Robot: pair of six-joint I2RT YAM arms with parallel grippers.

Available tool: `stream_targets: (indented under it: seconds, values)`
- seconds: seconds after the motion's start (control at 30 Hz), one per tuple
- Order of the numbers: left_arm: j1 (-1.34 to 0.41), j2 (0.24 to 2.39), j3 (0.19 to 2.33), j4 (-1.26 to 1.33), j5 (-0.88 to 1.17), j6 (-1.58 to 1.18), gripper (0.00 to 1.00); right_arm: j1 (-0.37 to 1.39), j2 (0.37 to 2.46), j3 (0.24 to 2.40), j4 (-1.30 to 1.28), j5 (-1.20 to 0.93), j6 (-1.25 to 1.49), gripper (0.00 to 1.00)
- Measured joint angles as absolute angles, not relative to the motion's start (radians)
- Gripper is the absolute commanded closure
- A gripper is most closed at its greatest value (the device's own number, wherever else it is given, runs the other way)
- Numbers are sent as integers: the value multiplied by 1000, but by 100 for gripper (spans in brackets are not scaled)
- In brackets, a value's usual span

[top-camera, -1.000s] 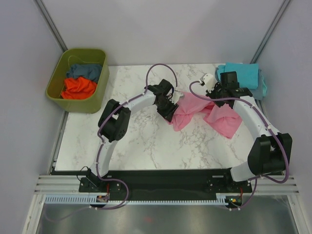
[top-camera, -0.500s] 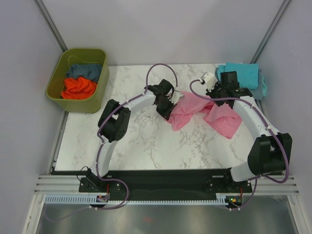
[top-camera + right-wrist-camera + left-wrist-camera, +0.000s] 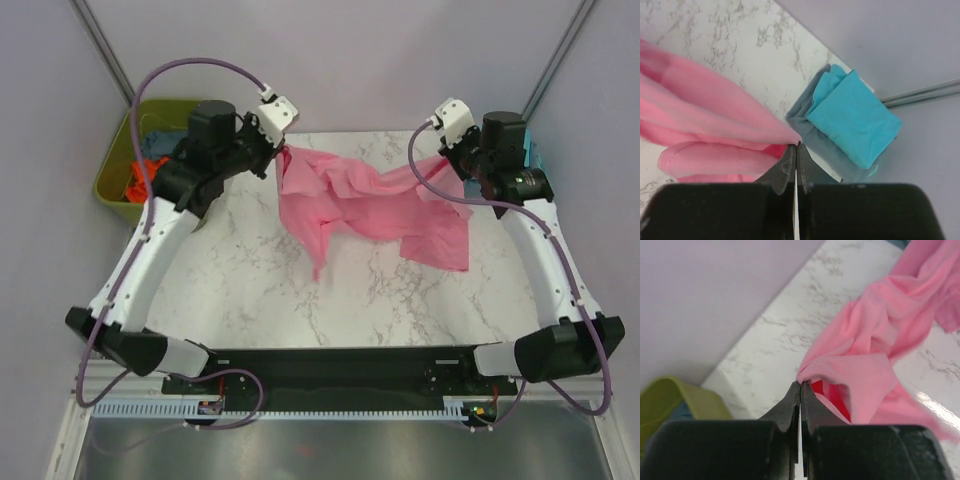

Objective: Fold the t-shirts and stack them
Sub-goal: Flatten the tshirt out

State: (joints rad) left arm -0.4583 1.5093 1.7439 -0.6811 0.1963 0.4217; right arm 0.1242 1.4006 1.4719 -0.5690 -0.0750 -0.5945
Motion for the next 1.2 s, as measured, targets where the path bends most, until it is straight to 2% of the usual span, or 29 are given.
stream_targets:
  seconds: [0.2, 0.37, 0.57, 0.8, 0.97, 1.2]
  values:
    - [-473, 1239, 1593, -629, 159, 517, 98, 124, 1224, 1479, -622, -122, -575, 100]
    - [-472, 1186, 1514, -638, 133, 557, 98, 124, 1097, 1570, -742, -177, -559, 100]
    - [-472, 1111, 1525, -648, 101, 571, 98, 124, 1009, 1770, -838, -231, -519, 100]
    - [-473, 1024, 1634, -613, 72, 583, 98, 124, 969, 1882, -856, -227, -542, 100]
    - [-473, 993, 1608, -573, 36, 590, 98, 124, 976, 1840, -844, -229, -536, 100]
    - [-460, 1019, 1374, -540, -12, 584, 98, 124, 1089, 1596, -789, -310, -519, 100]
